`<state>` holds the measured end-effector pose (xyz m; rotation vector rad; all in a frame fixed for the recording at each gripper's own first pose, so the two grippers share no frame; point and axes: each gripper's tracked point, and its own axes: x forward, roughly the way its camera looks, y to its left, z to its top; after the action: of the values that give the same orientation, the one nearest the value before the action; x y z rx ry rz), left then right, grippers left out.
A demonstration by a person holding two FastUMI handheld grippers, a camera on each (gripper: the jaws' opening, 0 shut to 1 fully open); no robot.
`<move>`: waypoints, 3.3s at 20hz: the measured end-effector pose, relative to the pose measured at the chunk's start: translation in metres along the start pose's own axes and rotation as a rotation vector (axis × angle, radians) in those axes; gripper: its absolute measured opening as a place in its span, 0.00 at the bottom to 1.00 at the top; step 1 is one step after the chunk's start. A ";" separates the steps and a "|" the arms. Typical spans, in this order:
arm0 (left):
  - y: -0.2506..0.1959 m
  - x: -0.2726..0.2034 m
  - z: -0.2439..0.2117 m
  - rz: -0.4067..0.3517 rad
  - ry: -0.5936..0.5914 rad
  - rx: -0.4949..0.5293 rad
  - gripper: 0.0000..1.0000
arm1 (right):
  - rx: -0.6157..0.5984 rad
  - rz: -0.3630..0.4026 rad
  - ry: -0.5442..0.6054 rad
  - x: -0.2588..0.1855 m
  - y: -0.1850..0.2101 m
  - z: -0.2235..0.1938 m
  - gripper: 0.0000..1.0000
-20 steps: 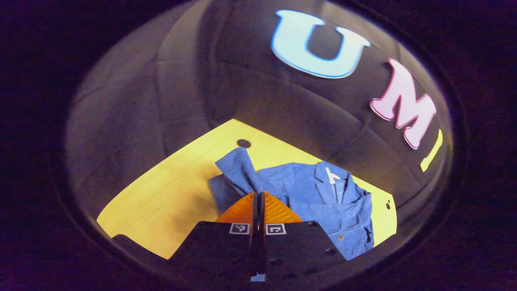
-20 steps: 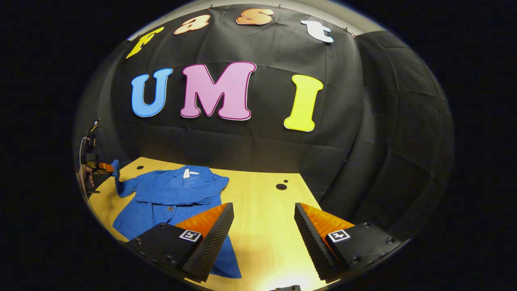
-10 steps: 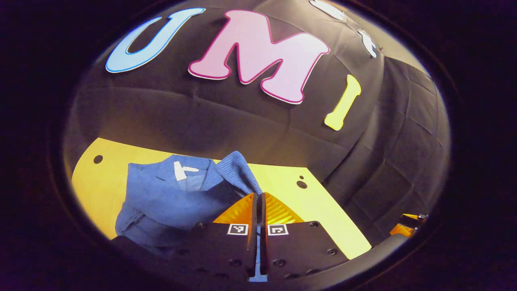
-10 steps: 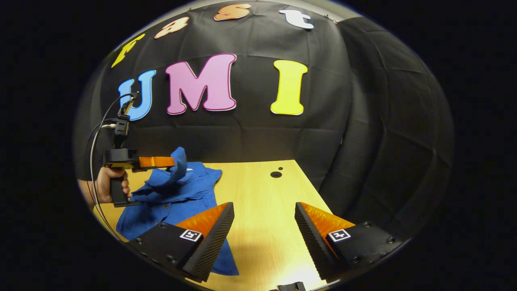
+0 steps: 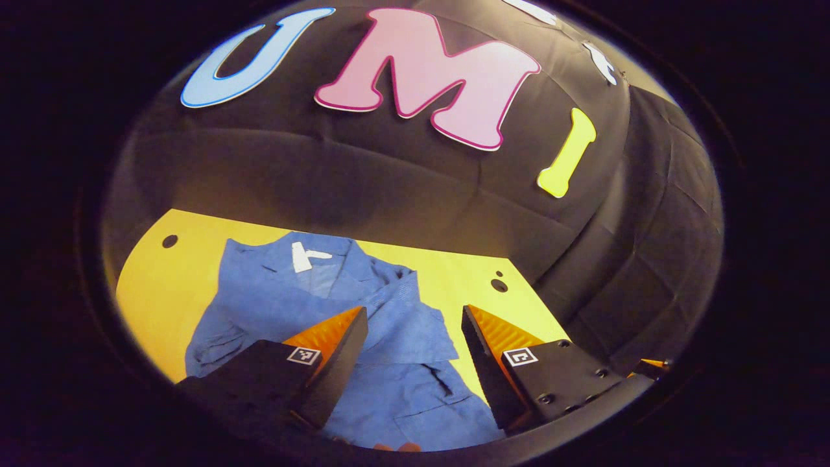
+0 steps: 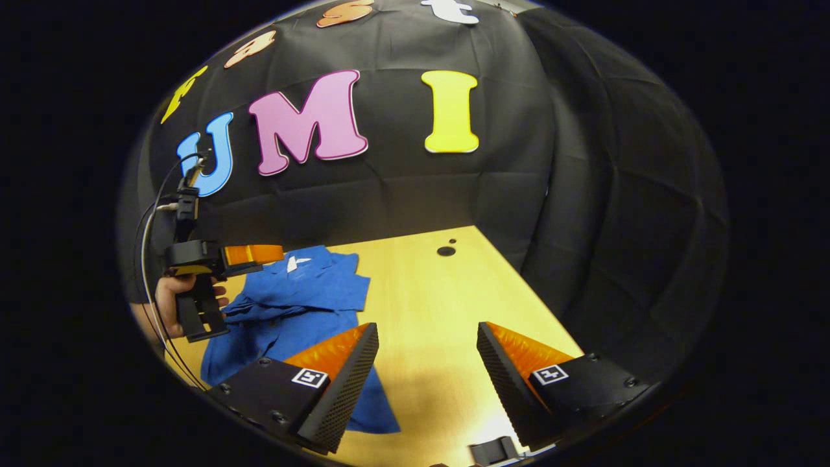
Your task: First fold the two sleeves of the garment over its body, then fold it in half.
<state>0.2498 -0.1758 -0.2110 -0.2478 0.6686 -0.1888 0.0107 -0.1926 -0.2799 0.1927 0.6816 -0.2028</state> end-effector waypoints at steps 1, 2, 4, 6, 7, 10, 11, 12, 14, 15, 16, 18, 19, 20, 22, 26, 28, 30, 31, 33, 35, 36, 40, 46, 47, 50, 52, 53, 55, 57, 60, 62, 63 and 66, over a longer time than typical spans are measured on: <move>0.019 -0.024 -0.010 0.037 -0.003 0.009 0.85 | -0.009 0.020 0.015 0.002 0.012 -0.008 0.98; 0.034 -0.046 -0.021 0.066 -0.002 0.020 0.85 | -0.025 0.030 0.027 0.005 0.020 -0.017 0.98; 0.071 -0.093 -0.054 0.132 0.029 0.051 0.85 | -0.059 0.045 0.071 0.009 0.036 -0.039 0.98; 0.109 -0.135 -0.094 0.203 0.090 0.066 0.85 | -0.082 0.049 0.157 0.016 0.044 -0.072 0.98; 0.123 -0.153 -0.115 0.227 0.138 0.059 0.85 | -0.075 0.040 0.231 0.016 0.044 -0.091 0.98; 0.160 -0.193 -0.164 0.248 0.205 0.036 0.85 | -0.011 0.047 0.378 0.015 0.057 -0.133 0.99; 0.172 -0.201 -0.184 0.255 0.246 0.019 0.82 | -0.015 0.035 0.416 0.013 0.055 -0.145 0.99; 0.183 -0.205 -0.201 0.259 0.288 0.006 0.85 | -0.017 0.023 0.447 0.012 0.056 -0.157 0.99; 0.199 -0.206 -0.220 0.284 0.314 -0.003 0.85 | 0.002 0.007 0.494 0.013 0.058 -0.174 0.99; 0.202 -0.203 -0.229 0.288 0.334 -0.017 0.84 | 0.013 0.003 0.515 0.013 0.061 -0.183 0.99; 0.203 -0.200 -0.238 0.291 0.352 -0.035 0.84 | 0.009 -0.001 0.525 0.011 0.062 -0.189 0.99; 0.202 -0.193 -0.254 0.291 0.402 -0.062 0.84 | -0.026 -0.030 0.546 0.011 0.061 -0.202 0.99; 0.205 -0.190 -0.262 0.299 0.431 -0.068 0.84 | -0.036 -0.034 0.557 0.011 0.063 -0.209 0.99; 0.205 -0.191 -0.268 0.311 0.464 -0.079 0.84 | -0.064 -0.040 0.569 0.009 0.063 -0.212 0.99; 0.203 -0.189 -0.262 0.323 0.455 -0.060 0.83 | -0.104 -0.047 0.577 0.009 0.061 -0.213 0.99; 0.197 -0.190 -0.262 0.324 0.491 -0.001 0.75 | -0.085 -0.067 0.584 0.012 0.061 -0.212 1.00; 0.187 -0.183 -0.265 0.311 0.494 0.021 0.52 | -0.078 -0.075 0.599 0.013 0.061 -0.211 0.99; 0.179 -0.176 -0.267 0.297 0.499 0.025 0.33 | -0.065 -0.078 0.596 0.016 0.066 -0.210 0.84; 0.176 -0.176 -0.267 0.287 0.500 0.026 0.17 | -0.069 -0.081 0.593 0.019 0.068 -0.211 0.62; 0.170 -0.175 -0.266 0.267 0.506 0.041 0.10 | -0.093 -0.070 0.587 0.021 0.076 -0.210 0.31; 0.167 -0.175 -0.268 0.242 0.508 0.030 0.00 | -0.112 -0.050 0.580 0.018 0.080 -0.209 0.07; 0.164 -0.174 -0.266 0.220 0.507 0.020 0.00 | -0.105 -0.016 0.584 0.022 0.084 -0.210 0.05; 0.163 -0.175 -0.264 0.165 0.493 -0.119 0.00 | -0.030 0.057 0.612 0.008 0.093 -0.212 0.05; 0.152 -0.198 -0.202 0.123 0.358 -0.164 0.00 | -0.045 0.157 0.527 0.005 0.133 -0.147 0.05; 0.150 -0.194 -0.188 0.119 0.345 -0.143 0.00 | -0.047 0.177 0.507 0.012 0.141 -0.130 0.05; 0.150 -0.168 -0.128 0.109 0.292 -0.111 0.00 | -0.037 0.231 0.437 0.049 0.163 -0.073 0.05; 0.154 -0.145 -0.081 0.100 0.241 -0.094 0.00 | -0.037 0.261 0.378 0.077 0.176 -0.029 0.05; 0.160 -0.133 -0.058 0.102 0.219 -0.077 0.00 | -0.033 0.274 0.342 0.096 0.182 -0.006 0.05; 0.173 -0.104 -0.015 0.105 0.176 -0.045 0.00 | -0.029 0.292 0.293 0.131 0.190 0.033 0.04; 0.192 -0.074 0.026 0.137 0.121 -0.003 0.00 | -0.042 0.300 0.236 0.168 0.196 0.070 0.04; 0.222 -0.025 0.079 0.220 0.052 0.094 0.00 | -0.068 0.299 0.123 0.225 0.202 0.124 0.05; 0.231 0.015 0.112 0.230 -0.014 0.125 0.00 | -0.070 0.289 0.089 0.266 0.206 0.139 0.04; 0.238 0.039 0.131 0.232 -0.081 0.159 0.00 | -0.067 0.284 0.087 0.289 0.208 0.140 0.04; 0.268 0.099 0.151 0.284 -0.128 0.349 0.00 | -0.121 0.233 0.095 0.354 0.202 0.128 0.04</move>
<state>0.4466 0.0797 -0.2313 0.1694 0.5260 -0.0147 0.4066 -0.0720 -0.3876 0.1646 0.7568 0.0709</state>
